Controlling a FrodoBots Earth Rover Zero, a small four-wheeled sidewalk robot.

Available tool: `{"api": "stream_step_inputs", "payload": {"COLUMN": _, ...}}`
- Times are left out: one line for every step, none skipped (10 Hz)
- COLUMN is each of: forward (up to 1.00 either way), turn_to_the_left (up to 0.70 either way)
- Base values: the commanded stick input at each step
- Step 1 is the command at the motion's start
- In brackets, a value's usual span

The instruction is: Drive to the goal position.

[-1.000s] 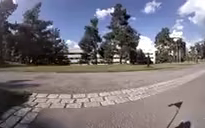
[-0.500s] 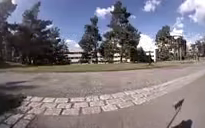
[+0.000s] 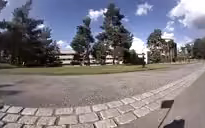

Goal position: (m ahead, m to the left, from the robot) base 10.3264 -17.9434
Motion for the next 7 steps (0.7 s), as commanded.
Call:
{"api": "stream_step_inputs", "payload": {"forward": 0.7, "turn_to_the_left": -0.35}}
{"api": "stream_step_inputs", "payload": {"forward": 0.7, "turn_to_the_left": -0.35}}
{"api": "stream_step_inputs", "payload": {"forward": 0.7, "turn_to_the_left": -0.35}}
{"api": "stream_step_inputs", "payload": {"forward": 0.7, "turn_to_the_left": -0.22}}
{"api": "stream_step_inputs", "payload": {"forward": 0.56, "turn_to_the_left": 0.0}}
{"api": "stream_step_inputs", "payload": {"forward": 0.19, "turn_to_the_left": 0.0}}
{"api": "stream_step_inputs", "payload": {"forward": -0.7, "turn_to_the_left": 0.0}}
